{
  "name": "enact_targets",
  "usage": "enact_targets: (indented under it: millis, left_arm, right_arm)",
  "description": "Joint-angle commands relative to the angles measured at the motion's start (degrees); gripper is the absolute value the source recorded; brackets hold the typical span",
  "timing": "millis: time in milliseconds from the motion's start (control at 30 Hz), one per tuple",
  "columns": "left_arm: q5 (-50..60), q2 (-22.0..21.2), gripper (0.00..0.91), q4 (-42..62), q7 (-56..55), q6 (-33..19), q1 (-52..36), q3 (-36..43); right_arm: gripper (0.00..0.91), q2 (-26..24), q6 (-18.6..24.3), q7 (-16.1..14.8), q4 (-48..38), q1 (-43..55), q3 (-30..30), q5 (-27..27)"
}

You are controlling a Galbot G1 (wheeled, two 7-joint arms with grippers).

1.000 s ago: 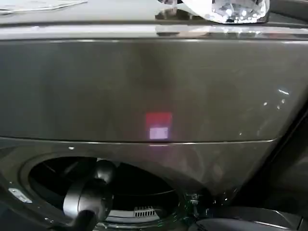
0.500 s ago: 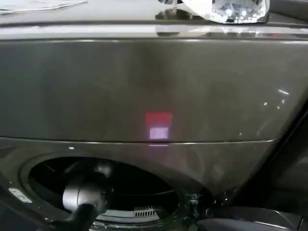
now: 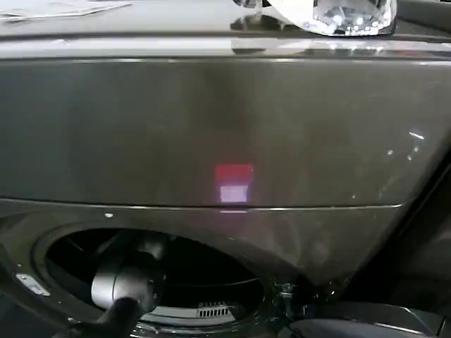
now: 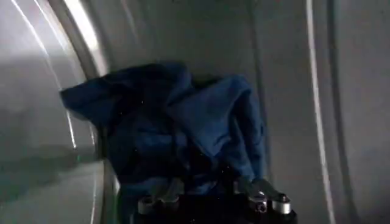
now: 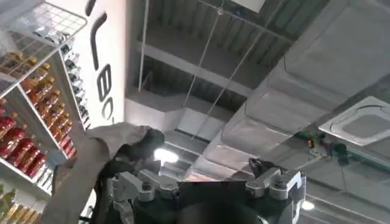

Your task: Grasp the clothes from the dryer.

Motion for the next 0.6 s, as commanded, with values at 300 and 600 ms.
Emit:
enact_targets:
  millis: [300,600]
  left_arm:
    - [-14.0,-1.6,0.0,-3.9,-8.0,4.0,1.4,1.5]
    - [-31.5,-2.1,0.0,-10.6,-21.7,8.0,4.3,3.6]
  right_arm:
    - [0.907,-0.2,0.0,-0.1,-0.3,-0.1,0.2,0.0]
    - [0.907,-0.3,0.0,-0.7,-0.5,0.4,-0.3,-0.4]
